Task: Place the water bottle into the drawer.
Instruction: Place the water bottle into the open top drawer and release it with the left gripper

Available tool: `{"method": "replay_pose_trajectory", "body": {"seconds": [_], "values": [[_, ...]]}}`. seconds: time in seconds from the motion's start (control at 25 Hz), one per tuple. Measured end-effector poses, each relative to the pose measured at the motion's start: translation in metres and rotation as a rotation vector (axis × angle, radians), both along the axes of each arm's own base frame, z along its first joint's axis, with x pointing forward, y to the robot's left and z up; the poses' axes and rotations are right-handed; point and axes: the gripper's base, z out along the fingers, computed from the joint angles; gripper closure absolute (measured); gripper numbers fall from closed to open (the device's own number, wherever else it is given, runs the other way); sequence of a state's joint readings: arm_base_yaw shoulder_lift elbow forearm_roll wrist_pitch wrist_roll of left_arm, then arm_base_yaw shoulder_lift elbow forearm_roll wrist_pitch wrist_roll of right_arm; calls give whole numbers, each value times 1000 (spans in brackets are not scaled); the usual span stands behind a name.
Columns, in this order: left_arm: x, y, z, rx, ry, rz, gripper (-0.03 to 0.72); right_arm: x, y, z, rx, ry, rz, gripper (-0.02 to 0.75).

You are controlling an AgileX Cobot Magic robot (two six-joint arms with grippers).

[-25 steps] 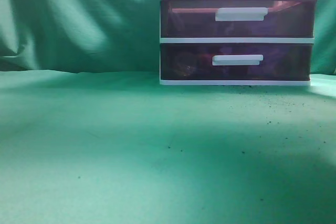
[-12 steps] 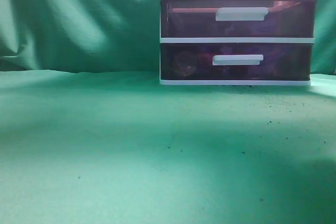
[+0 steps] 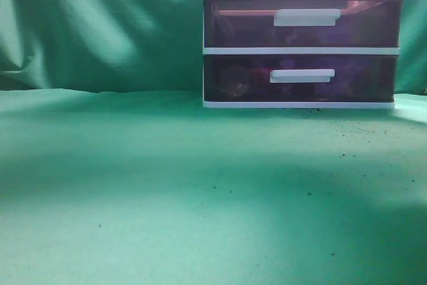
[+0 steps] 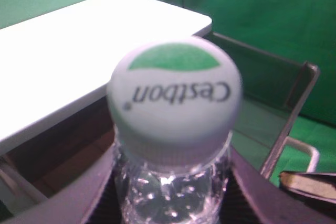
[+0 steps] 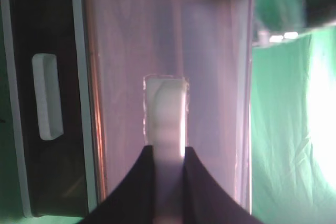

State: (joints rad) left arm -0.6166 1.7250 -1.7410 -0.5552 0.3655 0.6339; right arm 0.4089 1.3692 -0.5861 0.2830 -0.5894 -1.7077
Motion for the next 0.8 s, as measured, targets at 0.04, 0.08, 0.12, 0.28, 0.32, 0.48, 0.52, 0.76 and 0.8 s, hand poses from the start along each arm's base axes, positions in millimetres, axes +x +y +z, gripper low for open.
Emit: {"method": "replay_pose_trajectory", "body": {"seconds": [0.04, 0.08, 0.12, 0.28, 0.32, 0.48, 0.52, 0.76, 0.8], "values": [[4, -2, -6, 26, -3, 2, 400, 0, 0, 0, 1, 0, 0, 636], [7, -3, -11, 56, -10, 4, 400, 0, 0, 0, 1, 0, 0, 636], [10, -4, -16, 94, -24, 7, 400, 0, 0, 0, 1, 0, 0, 636], [19, -8, -31, 155, -27, 9, 340, 0, 0, 0, 4, 1, 0, 636], [20, -9, -34, 157, -22, 9, 301, 0, 0, 0, 3, 1, 1, 636], [20, -9, -30, 134, -33, 21, 67, 0, 0, -1, 1, 9, 3, 636], [21, -9, -28, 124, -38, 25, 41, 0, 0, -1, 1, 9, 3, 636], [9, -27, -18, 43, -113, 21, 91, 0, 0, -1, 1, 9, 5, 636], [7, -30, -15, 20, -137, 28, 90, 0, 0, -1, 2, 9, 4, 636]]}}
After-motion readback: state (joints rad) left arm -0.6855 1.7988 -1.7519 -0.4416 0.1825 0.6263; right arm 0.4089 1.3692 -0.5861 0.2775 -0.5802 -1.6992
